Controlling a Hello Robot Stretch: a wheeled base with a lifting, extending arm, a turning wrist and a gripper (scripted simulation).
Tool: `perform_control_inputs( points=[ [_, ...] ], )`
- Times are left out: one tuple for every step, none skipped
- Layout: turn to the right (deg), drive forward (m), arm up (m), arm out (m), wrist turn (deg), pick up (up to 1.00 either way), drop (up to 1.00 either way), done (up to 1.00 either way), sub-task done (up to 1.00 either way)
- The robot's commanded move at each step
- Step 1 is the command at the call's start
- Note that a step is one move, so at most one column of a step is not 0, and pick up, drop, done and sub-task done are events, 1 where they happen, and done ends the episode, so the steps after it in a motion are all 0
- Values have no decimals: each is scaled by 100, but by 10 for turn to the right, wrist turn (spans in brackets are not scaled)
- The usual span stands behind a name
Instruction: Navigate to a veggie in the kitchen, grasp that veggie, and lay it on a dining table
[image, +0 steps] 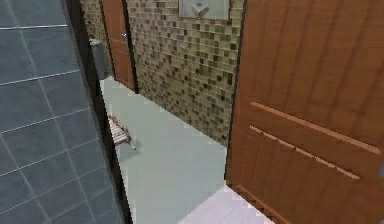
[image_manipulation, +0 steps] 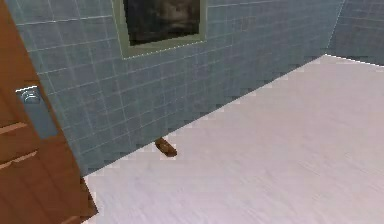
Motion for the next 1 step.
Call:
perform_control_inputs(
  points=[
    [300,0,0,0,0,0,0,0,0]
  ],
)
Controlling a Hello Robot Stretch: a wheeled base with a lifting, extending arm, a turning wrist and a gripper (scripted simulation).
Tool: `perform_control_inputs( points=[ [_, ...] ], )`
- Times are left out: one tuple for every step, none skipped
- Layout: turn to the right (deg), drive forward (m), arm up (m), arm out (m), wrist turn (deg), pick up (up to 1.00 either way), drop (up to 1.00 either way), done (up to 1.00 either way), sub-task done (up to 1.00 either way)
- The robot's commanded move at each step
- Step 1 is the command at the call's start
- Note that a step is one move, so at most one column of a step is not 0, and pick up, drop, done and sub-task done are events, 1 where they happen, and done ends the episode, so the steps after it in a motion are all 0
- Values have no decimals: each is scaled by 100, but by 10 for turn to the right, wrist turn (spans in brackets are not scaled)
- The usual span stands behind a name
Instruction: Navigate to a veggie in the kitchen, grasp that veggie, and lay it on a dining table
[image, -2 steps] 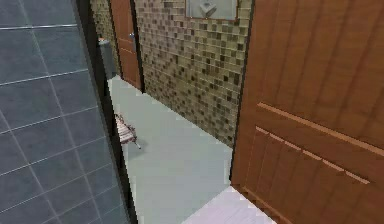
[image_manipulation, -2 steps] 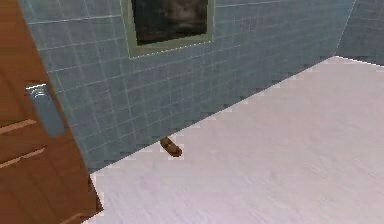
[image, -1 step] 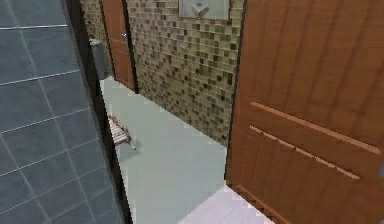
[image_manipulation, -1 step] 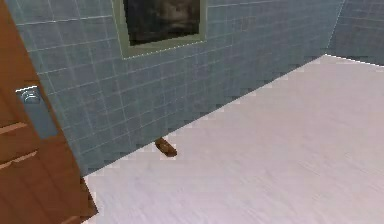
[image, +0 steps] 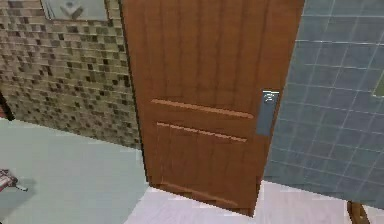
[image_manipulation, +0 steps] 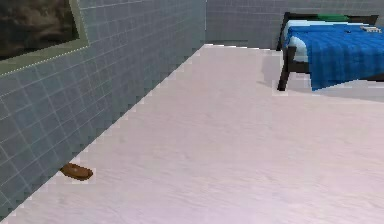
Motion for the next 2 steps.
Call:
perform_control_inputs(
  points=[
    [0,45,0,0,0,0,0,0,0],
    [-450,0,0,0,0,0,0,0,0]
  ],
)
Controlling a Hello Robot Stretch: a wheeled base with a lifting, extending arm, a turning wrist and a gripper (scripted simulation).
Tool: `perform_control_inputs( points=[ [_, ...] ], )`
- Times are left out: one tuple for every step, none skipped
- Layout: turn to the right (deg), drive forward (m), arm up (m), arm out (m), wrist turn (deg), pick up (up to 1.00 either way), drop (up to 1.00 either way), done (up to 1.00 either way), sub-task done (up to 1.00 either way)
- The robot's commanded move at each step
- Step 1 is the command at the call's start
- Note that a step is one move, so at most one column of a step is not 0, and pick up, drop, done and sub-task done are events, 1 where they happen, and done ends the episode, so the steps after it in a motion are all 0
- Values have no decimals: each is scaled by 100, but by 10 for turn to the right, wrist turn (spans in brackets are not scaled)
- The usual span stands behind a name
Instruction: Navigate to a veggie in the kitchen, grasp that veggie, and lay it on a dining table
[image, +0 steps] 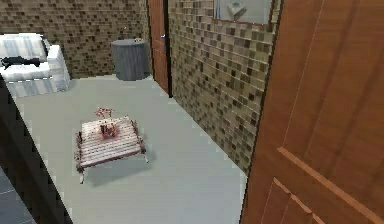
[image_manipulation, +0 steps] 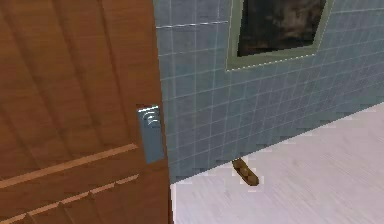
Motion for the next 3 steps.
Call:
perform_control_inputs(
  points=[
    [-120,0,0,0,0,0,0,0,0],
    [0,40,0,0,0,0,0,0,0],
    [300,0,0,0,0,0,0,0,0]
  ],
)
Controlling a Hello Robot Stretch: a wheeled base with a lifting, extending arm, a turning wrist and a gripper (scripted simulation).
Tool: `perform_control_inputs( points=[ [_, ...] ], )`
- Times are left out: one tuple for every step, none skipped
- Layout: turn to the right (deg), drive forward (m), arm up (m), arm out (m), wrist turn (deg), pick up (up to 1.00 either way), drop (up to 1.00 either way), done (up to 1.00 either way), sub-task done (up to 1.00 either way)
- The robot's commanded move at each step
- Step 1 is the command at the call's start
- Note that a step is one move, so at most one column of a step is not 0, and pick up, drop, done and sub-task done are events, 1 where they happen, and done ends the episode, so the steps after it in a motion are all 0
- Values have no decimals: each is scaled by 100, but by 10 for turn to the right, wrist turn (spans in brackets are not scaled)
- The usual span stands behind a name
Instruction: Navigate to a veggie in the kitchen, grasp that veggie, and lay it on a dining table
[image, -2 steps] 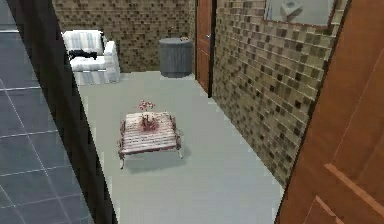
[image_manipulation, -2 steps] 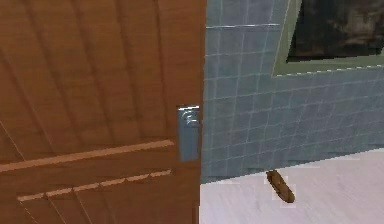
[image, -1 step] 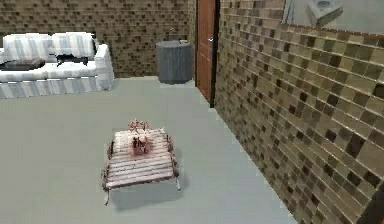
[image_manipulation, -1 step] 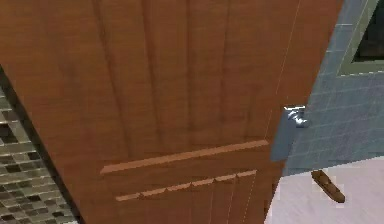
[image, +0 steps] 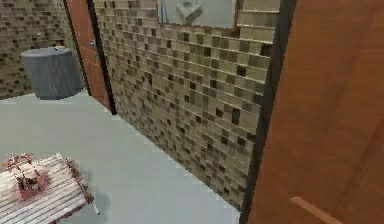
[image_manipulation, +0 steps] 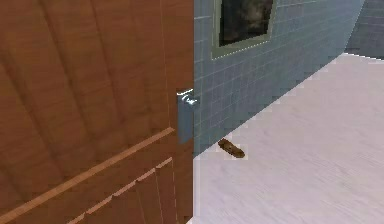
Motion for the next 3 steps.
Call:
perform_control_inputs(
  points=[
    [0,20,0,0,0,0,0,0,0],
    [-450,0,0,0,0,0,0,0,0],
    [-180,0,0,0,0,0,0,0,0]
  ],
)
